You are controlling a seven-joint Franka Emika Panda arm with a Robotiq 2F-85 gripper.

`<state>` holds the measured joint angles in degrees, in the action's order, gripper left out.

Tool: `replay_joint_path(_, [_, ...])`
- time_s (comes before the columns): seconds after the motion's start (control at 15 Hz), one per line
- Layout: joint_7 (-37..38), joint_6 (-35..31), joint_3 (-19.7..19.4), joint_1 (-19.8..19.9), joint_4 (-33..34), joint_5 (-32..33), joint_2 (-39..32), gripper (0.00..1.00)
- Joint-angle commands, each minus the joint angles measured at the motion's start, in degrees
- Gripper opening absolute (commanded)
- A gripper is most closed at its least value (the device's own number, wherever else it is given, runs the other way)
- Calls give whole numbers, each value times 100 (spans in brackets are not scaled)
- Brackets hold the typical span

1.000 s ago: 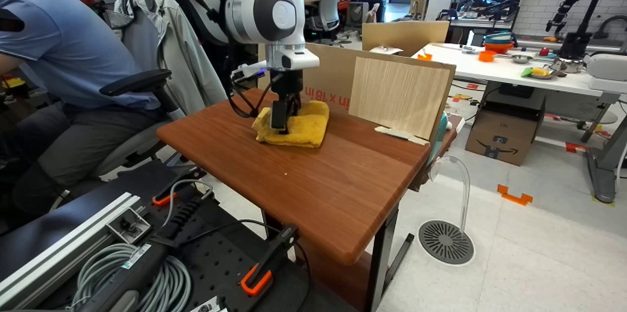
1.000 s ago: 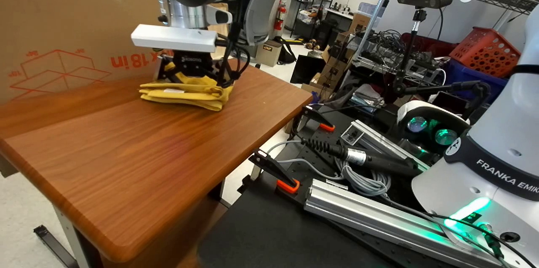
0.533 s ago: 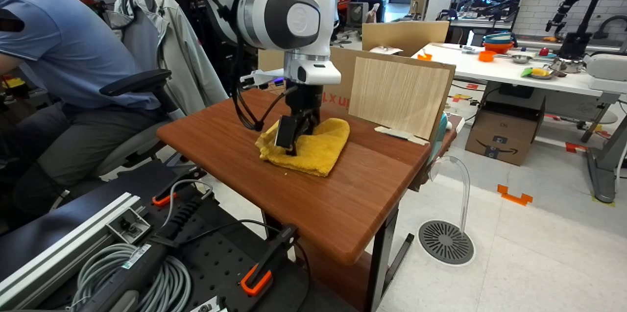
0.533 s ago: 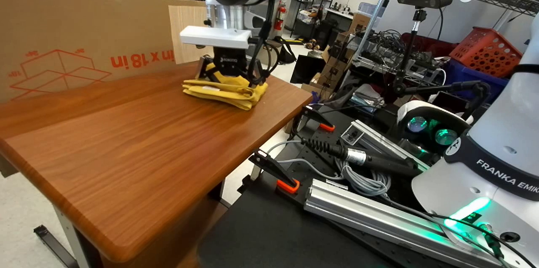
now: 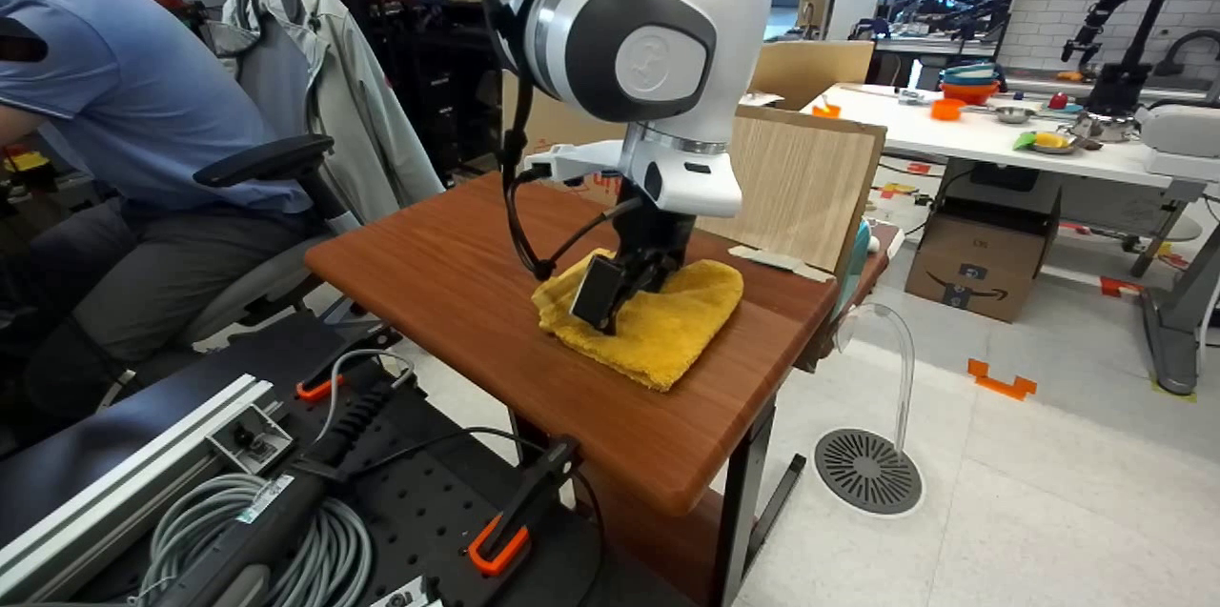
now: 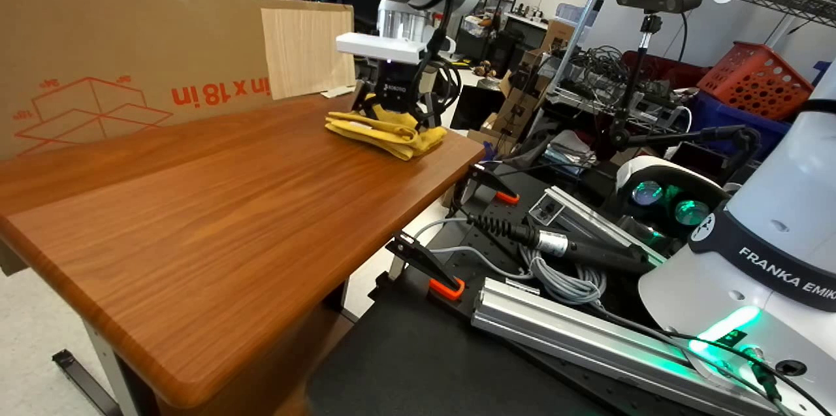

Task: Use the yellow towel to wipe the table

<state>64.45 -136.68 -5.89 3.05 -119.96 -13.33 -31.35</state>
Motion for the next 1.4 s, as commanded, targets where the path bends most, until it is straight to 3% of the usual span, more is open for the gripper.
replay_joint_path(0.0, [-87, -270, -170, -200, -371, 208, -27, 100])
replay_joint_path(0.53, [46, -898, 37, -1326, -809, 1381, 223, 100])
replay_joint_path(0.87, [167, -768, 336, -2027, -479, 1538, -4, 100])
replay_joint_path(1.33, [866, -970, 471, -3168, -276, 2573, -176, 100])
